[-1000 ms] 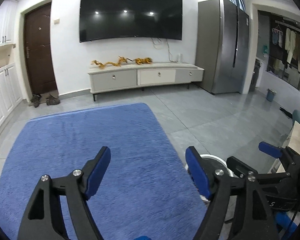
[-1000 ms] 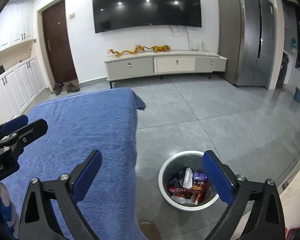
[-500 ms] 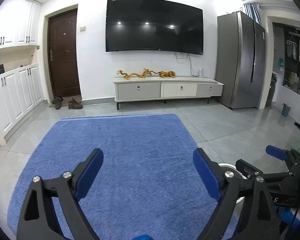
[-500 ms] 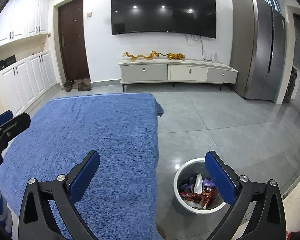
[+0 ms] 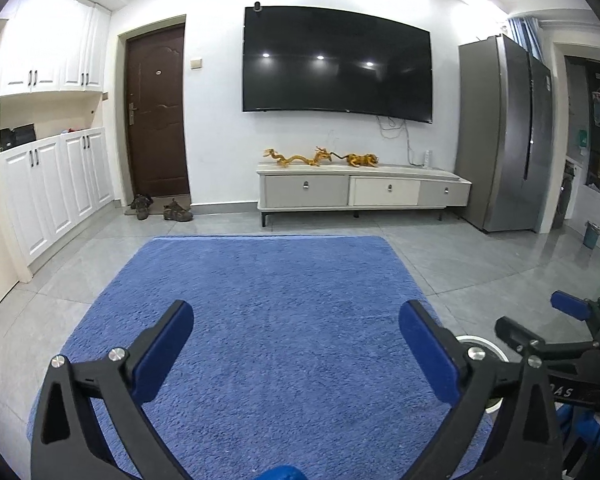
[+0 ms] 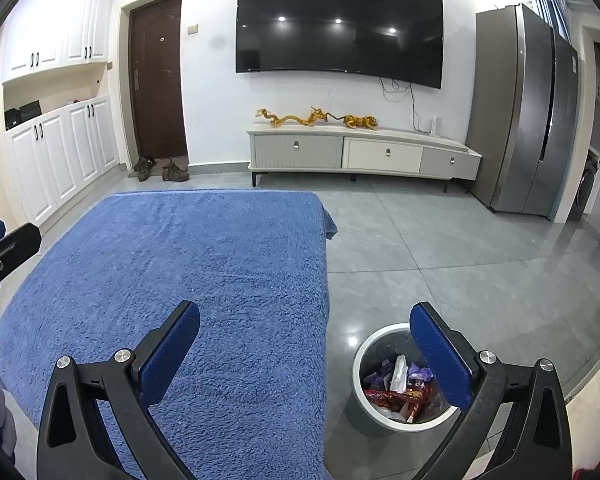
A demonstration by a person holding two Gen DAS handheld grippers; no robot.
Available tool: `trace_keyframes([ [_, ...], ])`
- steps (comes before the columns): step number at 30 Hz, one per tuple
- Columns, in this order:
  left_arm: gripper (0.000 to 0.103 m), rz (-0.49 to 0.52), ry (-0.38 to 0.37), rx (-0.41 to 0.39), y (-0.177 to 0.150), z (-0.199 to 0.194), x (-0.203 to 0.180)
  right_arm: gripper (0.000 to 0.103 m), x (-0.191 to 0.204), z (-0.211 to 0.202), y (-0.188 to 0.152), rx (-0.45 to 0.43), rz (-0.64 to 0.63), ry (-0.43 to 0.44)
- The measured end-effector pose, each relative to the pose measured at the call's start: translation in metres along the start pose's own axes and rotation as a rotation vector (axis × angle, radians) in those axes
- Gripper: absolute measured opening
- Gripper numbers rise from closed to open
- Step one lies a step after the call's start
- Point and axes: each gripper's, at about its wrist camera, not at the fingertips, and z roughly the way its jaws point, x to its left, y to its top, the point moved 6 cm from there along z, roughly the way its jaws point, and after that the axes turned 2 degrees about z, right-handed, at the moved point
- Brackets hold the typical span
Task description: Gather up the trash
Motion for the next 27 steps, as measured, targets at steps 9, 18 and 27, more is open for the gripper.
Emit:
trace_keyframes([
  [9,0.103,0.007,0.07,-0.035,-0.005,-0.012,0.016,0.103,0.002,-0.012,0.002,-0.054,-0.011,-0.014],
  [18,0.103,0.012,0.099,-0.051,-0.002,-0.02,0.019,0.103,0.0,-0.025,0.004,-0.104,-0.015,-0.036],
  [27,0.103,0.012,0.115,-0.065,-0.006,-0.026,0.022,0.103,-0.012,-0.035,0.006,-0.14,0.016,-0.049],
])
